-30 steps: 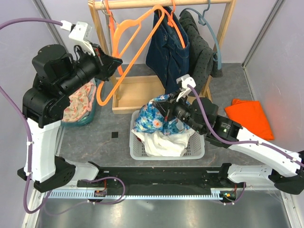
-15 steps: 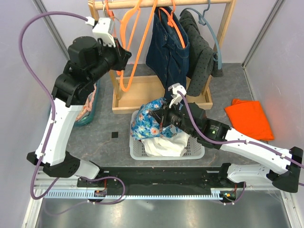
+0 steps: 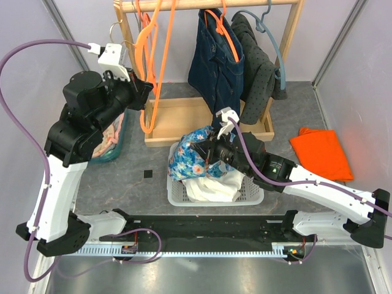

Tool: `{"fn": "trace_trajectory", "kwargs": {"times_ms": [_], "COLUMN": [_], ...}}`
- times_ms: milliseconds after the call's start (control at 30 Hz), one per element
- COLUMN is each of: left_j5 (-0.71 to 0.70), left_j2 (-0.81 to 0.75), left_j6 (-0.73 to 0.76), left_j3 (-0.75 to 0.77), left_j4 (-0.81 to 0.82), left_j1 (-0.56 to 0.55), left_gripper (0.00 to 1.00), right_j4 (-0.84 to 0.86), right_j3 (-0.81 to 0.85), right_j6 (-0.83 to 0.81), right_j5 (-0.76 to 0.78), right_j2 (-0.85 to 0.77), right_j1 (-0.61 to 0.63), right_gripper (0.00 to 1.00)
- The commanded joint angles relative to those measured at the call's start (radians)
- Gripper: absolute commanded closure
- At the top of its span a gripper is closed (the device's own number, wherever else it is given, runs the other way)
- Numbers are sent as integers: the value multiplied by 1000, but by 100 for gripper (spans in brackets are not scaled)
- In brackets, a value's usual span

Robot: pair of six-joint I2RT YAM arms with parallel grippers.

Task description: Remove the skirt from the hanger

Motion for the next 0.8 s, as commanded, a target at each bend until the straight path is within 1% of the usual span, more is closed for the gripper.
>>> {"fn": "trace_trajectory", "kwargs": {"times_ms": [0,133,300,500,633,767], "left_j5": [1,65,78,20,-51,-112], "left_j2": [-51,-70,-95,-95,-102,-134], "left_j6": [44,55,61,70,72,82], "left_j3": [-46,-83,-141,-176,-182,-219], "left_j4": [-9,-22,-44,-67,-76,-85], "left_j1": [3,3,3,3,5,25], "left_gripper": [98,98,98,98,98,98], "right_j4": [55,55,55,43,33,23], "right_j3": [5,17,23,32,35,29], "right_j6": [9,12,10,9,7,7], "right_j5": [-16,-22,-21,-9,4,27], "right_j2": [-1,5,2,-15,-21,-35], "right_j1": [2,4,2,2,2,2], "right_gripper": [100,100,100,100,100,100]}}
